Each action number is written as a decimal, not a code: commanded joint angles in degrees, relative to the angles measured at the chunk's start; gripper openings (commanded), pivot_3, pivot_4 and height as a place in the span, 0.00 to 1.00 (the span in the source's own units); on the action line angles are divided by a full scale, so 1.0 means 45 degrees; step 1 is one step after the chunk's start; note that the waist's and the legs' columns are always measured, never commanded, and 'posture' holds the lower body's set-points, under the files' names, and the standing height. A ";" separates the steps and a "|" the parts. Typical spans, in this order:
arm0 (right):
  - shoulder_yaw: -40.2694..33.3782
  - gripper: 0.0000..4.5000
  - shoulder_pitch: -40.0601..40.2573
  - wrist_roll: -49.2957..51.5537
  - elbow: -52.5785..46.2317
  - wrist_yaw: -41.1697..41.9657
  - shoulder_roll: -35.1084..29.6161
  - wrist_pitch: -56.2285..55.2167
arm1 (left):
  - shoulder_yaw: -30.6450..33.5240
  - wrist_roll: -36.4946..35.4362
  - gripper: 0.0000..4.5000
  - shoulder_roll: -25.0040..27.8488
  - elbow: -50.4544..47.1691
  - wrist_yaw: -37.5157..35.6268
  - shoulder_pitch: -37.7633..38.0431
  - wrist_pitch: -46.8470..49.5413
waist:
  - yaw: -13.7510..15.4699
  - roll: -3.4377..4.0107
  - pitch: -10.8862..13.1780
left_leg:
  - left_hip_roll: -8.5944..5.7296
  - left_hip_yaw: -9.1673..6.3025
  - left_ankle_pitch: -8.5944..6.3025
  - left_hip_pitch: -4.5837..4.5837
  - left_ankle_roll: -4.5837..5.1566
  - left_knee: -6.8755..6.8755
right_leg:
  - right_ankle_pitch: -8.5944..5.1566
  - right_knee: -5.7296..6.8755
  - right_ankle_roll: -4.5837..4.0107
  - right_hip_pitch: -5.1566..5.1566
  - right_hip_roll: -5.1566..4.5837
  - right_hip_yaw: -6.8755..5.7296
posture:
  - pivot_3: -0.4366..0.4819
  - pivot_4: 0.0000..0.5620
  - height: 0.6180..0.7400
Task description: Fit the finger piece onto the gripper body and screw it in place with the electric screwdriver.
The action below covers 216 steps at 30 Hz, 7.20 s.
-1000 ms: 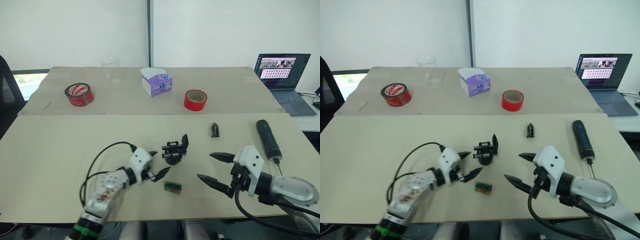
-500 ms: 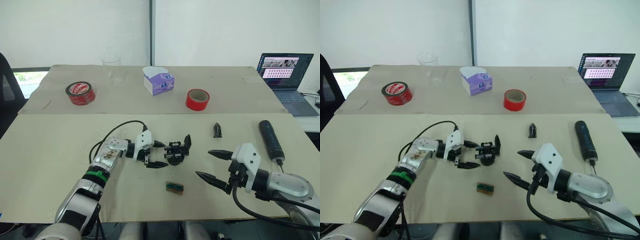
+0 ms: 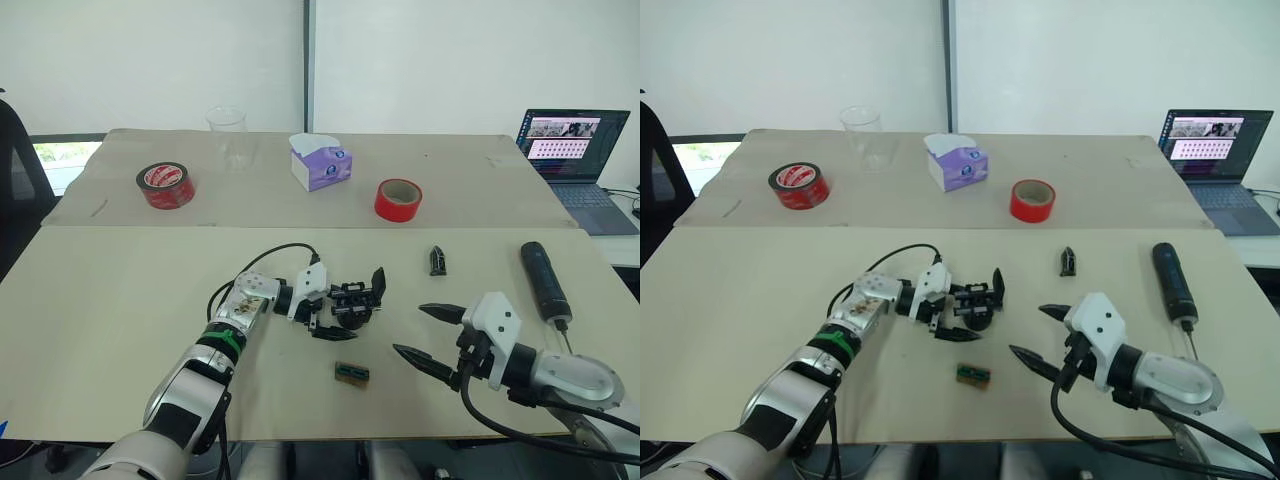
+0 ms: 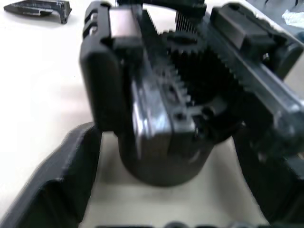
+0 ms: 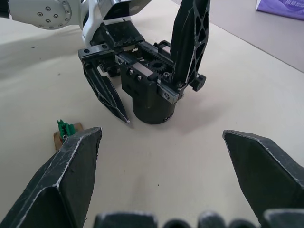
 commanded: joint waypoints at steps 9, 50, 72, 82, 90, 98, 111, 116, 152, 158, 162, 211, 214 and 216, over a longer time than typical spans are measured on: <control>-0.0057 1.00 0.0374 -0.0254 -0.0669 -0.0326 0.0355 -0.0520 | 0.1458 -0.0387 0.51 -0.0738 -0.9206 0.5694 0.4584 0.4394 | -0.0054 0.0010 -0.0003 | 0.0023 -0.0005 -0.0016 0.0008 0.0021 -0.0009 | 0.0002 0.0010 -0.0003 -0.0011 -0.0001 0.0018 | 0.48 0.27 1.00; 0.0502 1.00 -0.0158 -0.0451 -0.0319 -0.0288 0.0352 -0.0552 | 0.0473 0.0760 0.99 0.0281 0.2135 0.1053 -0.1418 -0.1735 | 0.0057 0.0032 -0.0015 | -0.0083 0.0003 -0.0018 -0.0008 0.0027 0.0014 | 0.0010 -0.0005 0.0025 0.0001 -0.0040 0.0009 | 0.48 0.27 1.00; 0.0249 1.00 -0.0035 0.0353 -0.1350 -0.0839 0.0545 -0.0019 | 0.0918 0.0894 0.52 -0.1006 -0.9978 0.5780 0.4871 0.5372 | -0.0003 0.0037 -0.0018 | -0.0024 -0.0012 -0.0019 0.0000 0.0029 0.0013 | 0.0013 0.0016 0.0029 0.0001 -0.0034 0.0021 | 0.48 0.27 1.00; 0.0200 1.00 0.0129 0.0259 -0.1235 -0.0881 0.0280 0.0132 | -0.0125 0.1779 0.52 -0.1920 -0.9920 0.8597 0.5568 0.5630 | 0.0102 0.0037 -0.0018 | -0.0028 -0.0009 -0.0018 0.0005 0.0028 0.0021 | 0.0012 0.0005 0.0029 0.0006 -0.0026 0.0017 | 0.48 0.27 1.00; -0.0575 1.00 0.0152 0.0148 -0.1013 -0.0695 -0.0095 0.0185 | 0.0473 0.0530 0.99 -0.0326 -0.9541 0.6693 0.5037 0.6065 | 0.0041 0.0040 -0.0020 | -0.0029 -0.0006 -0.0019 0.0011 0.0028 0.0021 | 0.0011 0.0007 0.0026 0.0009 -0.0025 0.0017 | 0.48 0.27 1.00; -0.2762 1.00 -0.1799 0.2905 0.0685 0.0572 -0.2982 0.3885 | 0.1647 -0.2726 0.99 0.4378 -1.2284 0.1547 0.5123 0.7289 | -0.0148 0.0050 -0.0010 | 0.0018 0.0002 -0.0019 0.0018 0.0028 0.0002 | 0.0004 0.0011 -0.0007 -0.0004 0.0000 0.0018 | 0.48 0.27 1.00; 0.3282 1.00 -1.3642 0.0278 1.1732 -0.2594 -0.1252 1.0795 | 0.3183 -0.6510 0.99 0.6440 -1.4764 0.0944 0.1899 1.0917 | -0.0220 0.0061 0.0026 | 0.0002 0.0030 -0.0019 0.0004 0.0029 -0.0021 | 0.0015 -0.0003 -0.0016 -0.0024 0.0000 0.0020 | 0.48 0.27 1.00; 0.4576 1.00 -1.5734 -0.1397 1.5948 -0.2187 -0.0120 0.9548 | 0.3486 -0.7212 0.99 0.6407 -1.5479 0.1444 0.1543 1.1344 | -0.0334 0.0067 0.0030 | -0.0007 0.0026 -0.0019 -0.0083 0.0030 -0.0028 | 0.0027 0.0009 0.0003 -0.0084 -0.0005 0.0009 | 0.48 0.27 1.00; 0.1915 0.24 -1.0427 -0.2735 0.3727 -0.1868 0.2407 0.1659 | 0.6430 -0.9544 0.88 -0.0626 -1.1305 1.1618 -0.1388 1.4859 | -0.0311 0.0082 0.0047 | -0.0096 -0.0040 0.0010 -0.0017 -0.0018 -0.0007 | 0.0076 0.0017 0.0057 -0.0045 -0.0049 0.0049 | 0.48 0.27 1.00; 0.2218 0.24 -1.0121 -0.2702 0.2705 -0.2611 0.3238 0.2354 | 0.6837 -0.9992 0.61 -0.0861 -1.1417 1.2187 -0.1488 1.4852 | -0.0198 0.0082 0.0047 | -0.0158 -0.0065 0.0015 -0.0044 -0.0026 -0.0003 | 0.0077 0.0015 0.0061 -0.0060 -0.0096 0.0036 | 0.48 0.27 1.00; 0.2541 0.24 -1.0009 -0.2867 0.2385 -0.2724 0.3219 0.2302 | 0.6818 -1.0167 0.61 -0.0847 -1.1615 1.2234 -0.1325 1.4824 | -0.0186 0.0082 0.0047 | -0.0168 -0.0068 0.0017 -0.0040 -0.0029 -0.0002 | 0.0077 0.0013 0.0061 -0.0055 -0.0092 0.0031 | 0.48 0.27 1.00; 0.1987 0.46 -1.4156 0.5432 0.6119 0.3395 -0.0170 0.8753 | 0.1989 -0.7266 0.00 0.3168 -0.8544 -0.0554 -0.3972 1.2554 | -0.0325 0.0086 0.0054 | -0.0141 -0.0078 0.0011 -0.0067 -0.0012 -0.0003 | 0.0060 0.0005 0.0050 -0.0068 -0.0075 0.0011 | 0.48 0.27 1.00; 0.1891 0.28 -1.4200 0.5412 0.6187 0.3250 0.0018 0.8650 | 0.2016 -0.7238 0.00 0.3165 -0.8515 -0.0596 -0.3941 1.2582 | -0.0332 0.0086 0.0054 | -0.0141 -0.0078 0.0011 -0.0068 -0.0012 -0.0003 | 0.0061 0.0007 0.0051 -0.0068 -0.0075 0.0011 | 0.48 0.27 1.00; 0.1779 0.13 -1.4273 0.5441 0.6284 0.3066 0.0200 0.8640 | 0.2023 -0.7184 0.00 0.3169 -0.8531 -0.0663 -0.3880 1.2585 | -0.0333 0.0086 0.0053 | -0.0142 -0.0078 0.0011 -0.0067 -0.0012 -0.0003 | 0.0060 0.0008 0.0051 -0.0069 -0.0072 0.0012 | 0.48 0.27 1.00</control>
